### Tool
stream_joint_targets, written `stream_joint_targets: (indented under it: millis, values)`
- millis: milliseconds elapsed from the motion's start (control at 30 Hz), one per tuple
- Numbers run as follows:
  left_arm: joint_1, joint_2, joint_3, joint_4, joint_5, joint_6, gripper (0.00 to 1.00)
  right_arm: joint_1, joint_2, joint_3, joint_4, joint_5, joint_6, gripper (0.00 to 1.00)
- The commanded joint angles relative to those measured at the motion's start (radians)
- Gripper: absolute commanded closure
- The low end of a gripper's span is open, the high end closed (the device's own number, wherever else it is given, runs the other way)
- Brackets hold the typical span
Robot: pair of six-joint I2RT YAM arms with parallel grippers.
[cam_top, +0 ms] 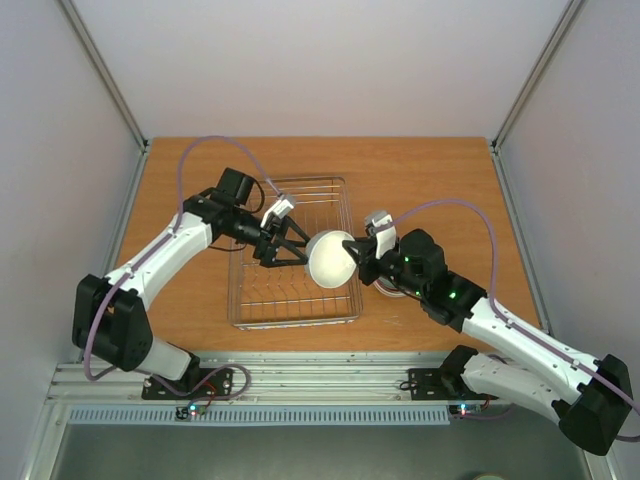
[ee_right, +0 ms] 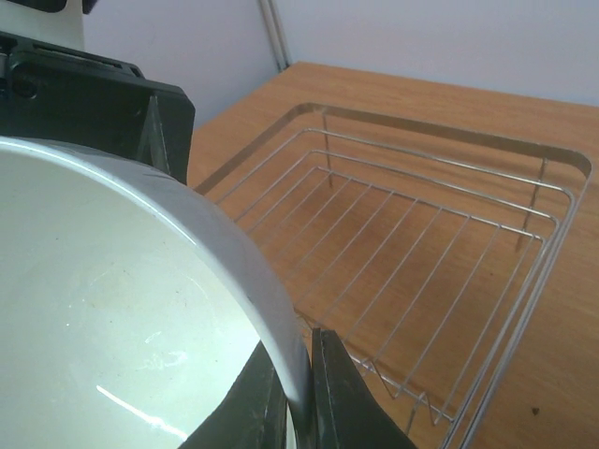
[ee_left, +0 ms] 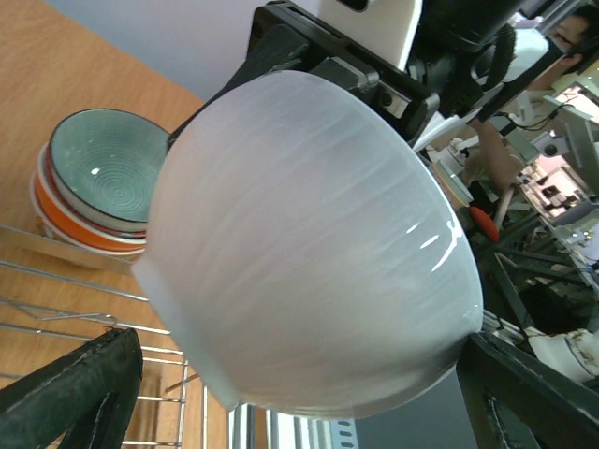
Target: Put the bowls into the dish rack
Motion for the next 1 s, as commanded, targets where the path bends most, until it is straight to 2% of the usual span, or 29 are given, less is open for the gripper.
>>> stream_joint_targets:
  millis: [0,200,367,467,600,833,967]
  values:
    - [-0.028,0.025,0.050,-0.089,0.055,0.081,0.08,0.005,-0.001,0.024,0.156,-0.043,0.004,0.99]
    - [-0.069,0.058,0.067,-0.178,0.008,0.160,0.08,0.004,0.018,0.024,0.171,-0.029,-0.004,0.99]
    - [-0.081,0.102,0.135,-0.375,0.013,0.293,0.08,0.004,0.042,0.026,0.181,-0.014,-0.018,0.99]
    - [-0.082,0.124,0.157,-0.430,0.014,0.358,0.09,0.005,0.054,0.030,0.182,-0.002,-0.025,0.99]
    - [-0.084,0.134,0.154,-0.401,0.003,0.346,0.12,0.005,0.056,0.028,0.182,0.011,-0.025,0.99]
    - [-0.093,0.103,0.089,-0.159,-0.089,0.118,0.17,0.005,0.051,0.008,0.190,0.065,-0.004,0.99]
    - [-0.101,0.092,0.077,-0.105,-0.093,0.050,0.16,0.006,0.066,0.001,0.214,0.053,-0.007,0.99]
